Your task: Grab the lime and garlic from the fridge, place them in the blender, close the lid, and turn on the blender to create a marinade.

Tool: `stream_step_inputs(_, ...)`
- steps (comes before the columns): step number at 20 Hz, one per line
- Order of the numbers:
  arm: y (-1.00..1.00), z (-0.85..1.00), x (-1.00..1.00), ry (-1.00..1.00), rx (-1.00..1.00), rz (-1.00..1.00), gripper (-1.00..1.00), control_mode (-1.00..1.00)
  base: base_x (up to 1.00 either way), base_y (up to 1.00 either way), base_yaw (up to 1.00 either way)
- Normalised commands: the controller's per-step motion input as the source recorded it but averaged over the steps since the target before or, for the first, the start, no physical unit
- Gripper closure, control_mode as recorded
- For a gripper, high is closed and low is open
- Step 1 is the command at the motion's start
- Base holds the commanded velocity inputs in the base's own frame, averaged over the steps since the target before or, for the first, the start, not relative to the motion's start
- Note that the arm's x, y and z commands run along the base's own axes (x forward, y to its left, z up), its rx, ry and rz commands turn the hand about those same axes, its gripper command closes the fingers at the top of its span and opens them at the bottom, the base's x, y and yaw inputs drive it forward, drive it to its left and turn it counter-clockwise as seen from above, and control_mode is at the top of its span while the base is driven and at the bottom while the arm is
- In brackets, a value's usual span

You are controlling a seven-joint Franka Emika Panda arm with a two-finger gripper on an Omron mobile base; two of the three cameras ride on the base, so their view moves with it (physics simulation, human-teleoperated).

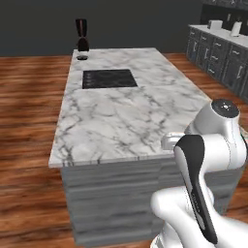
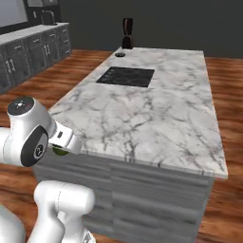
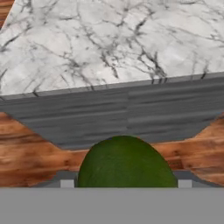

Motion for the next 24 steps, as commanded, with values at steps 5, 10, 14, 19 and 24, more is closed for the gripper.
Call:
stream_step_inputs(5,0.00,0.00,0.00,0.00,0.00,0.00,1.00,1.00,0.29,1.00,0.00)
stream_step_inputs(10,0.00,0.00,0.00,0.00,0.00,0.00,1.00,1.00,0.00,1.00,0.00)
stream_step_inputs(14,0.00,0.00,0.00,0.00,0.00,0.00,1.00,1.00,0.36,1.00,-0.03)
stream_step_inputs(19,0.00,0.00,0.00,0.00,0.00,0.00,1.00,1.00,0.80,1.00,-0.16)
stream_step_inputs(24,0.00,0.00,0.00,0.00,0.00,0.00,1.00,1.00,0.96,1.00,-0.29)
